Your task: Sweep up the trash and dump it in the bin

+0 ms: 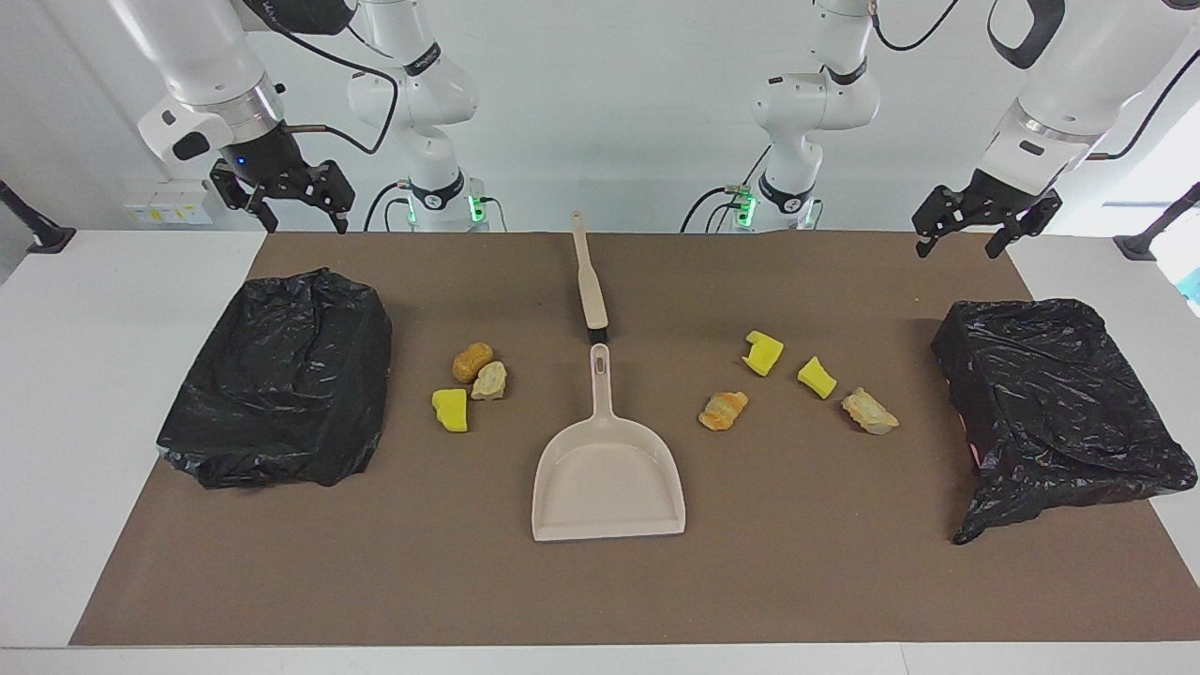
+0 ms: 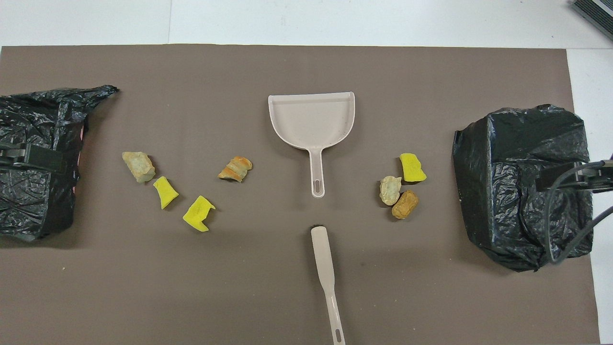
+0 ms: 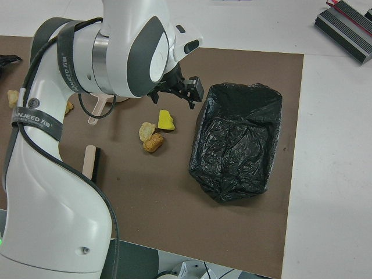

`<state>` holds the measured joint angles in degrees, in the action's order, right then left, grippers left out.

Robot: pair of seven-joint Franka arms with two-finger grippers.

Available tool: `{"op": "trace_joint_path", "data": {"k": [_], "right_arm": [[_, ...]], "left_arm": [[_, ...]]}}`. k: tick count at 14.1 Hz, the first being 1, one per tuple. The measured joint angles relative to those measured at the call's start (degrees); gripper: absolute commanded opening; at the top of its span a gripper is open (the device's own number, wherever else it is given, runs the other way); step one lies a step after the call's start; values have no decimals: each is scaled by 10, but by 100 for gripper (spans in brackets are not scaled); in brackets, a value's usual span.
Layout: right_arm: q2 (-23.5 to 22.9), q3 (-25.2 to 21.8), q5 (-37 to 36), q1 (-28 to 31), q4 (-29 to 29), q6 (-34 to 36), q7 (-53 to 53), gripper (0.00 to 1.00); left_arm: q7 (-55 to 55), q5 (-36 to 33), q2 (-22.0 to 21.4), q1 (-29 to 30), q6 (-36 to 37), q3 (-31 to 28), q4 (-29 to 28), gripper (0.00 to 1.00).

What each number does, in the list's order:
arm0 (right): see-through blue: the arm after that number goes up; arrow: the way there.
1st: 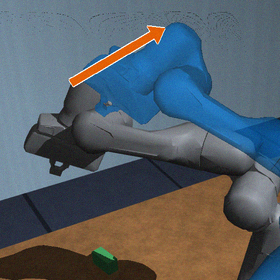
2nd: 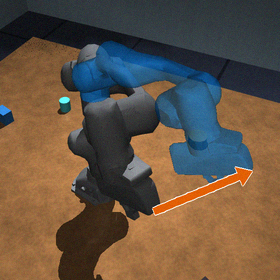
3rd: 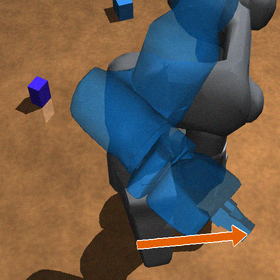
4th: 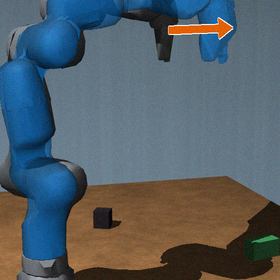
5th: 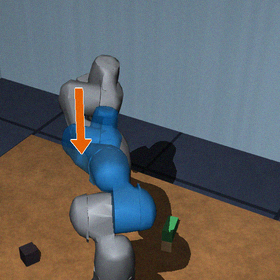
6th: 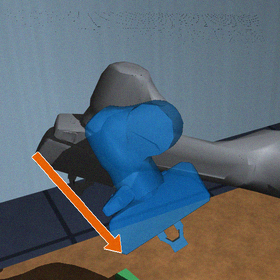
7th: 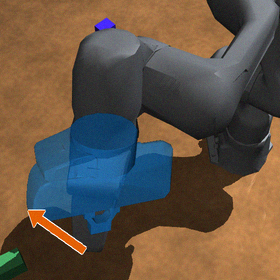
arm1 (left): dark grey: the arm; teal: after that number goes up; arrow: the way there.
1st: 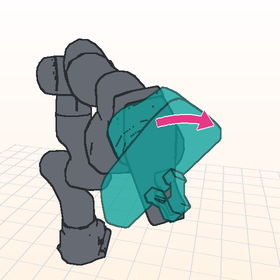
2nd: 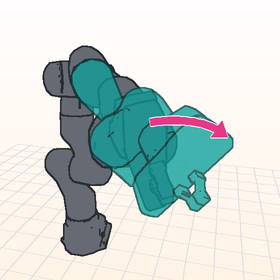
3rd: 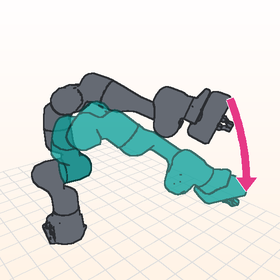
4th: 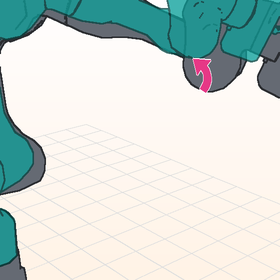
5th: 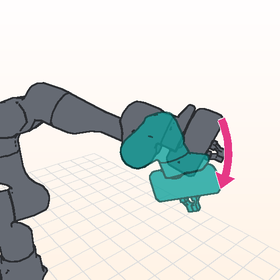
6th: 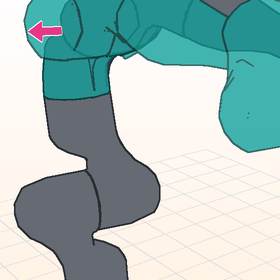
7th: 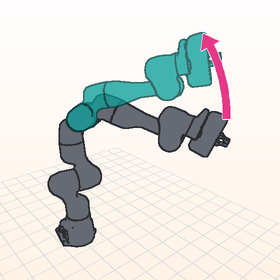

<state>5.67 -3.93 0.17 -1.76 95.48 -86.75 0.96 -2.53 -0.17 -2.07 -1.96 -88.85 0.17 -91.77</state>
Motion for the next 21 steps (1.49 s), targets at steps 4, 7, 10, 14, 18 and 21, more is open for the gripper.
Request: {"op": "trace_joint_path", "data": {"k": [4,7,10,14,18,21], "right_arm": [[1,0,0,0,1,-1,0,100],[1,0,0,0,1,-1,0,100],[2,0,0,-1,1,-1,-1,100],[2,1,0,-1,1,-1,-1,100],[2,1,0,-1,3,-1,-1,100],[3,1,0,-1,5,-1,-1,100]], "left_arm": [[0,0,0,0,0,0,0,100],[0,0,0,0,0,0,0,100],[0,0,0,0,1,0,0,100],[0,0,0,0,3,0,0,100],[0,1,0,0,8,-1,0,100],[0,9,-1,0,15,1,-1,100]]}}
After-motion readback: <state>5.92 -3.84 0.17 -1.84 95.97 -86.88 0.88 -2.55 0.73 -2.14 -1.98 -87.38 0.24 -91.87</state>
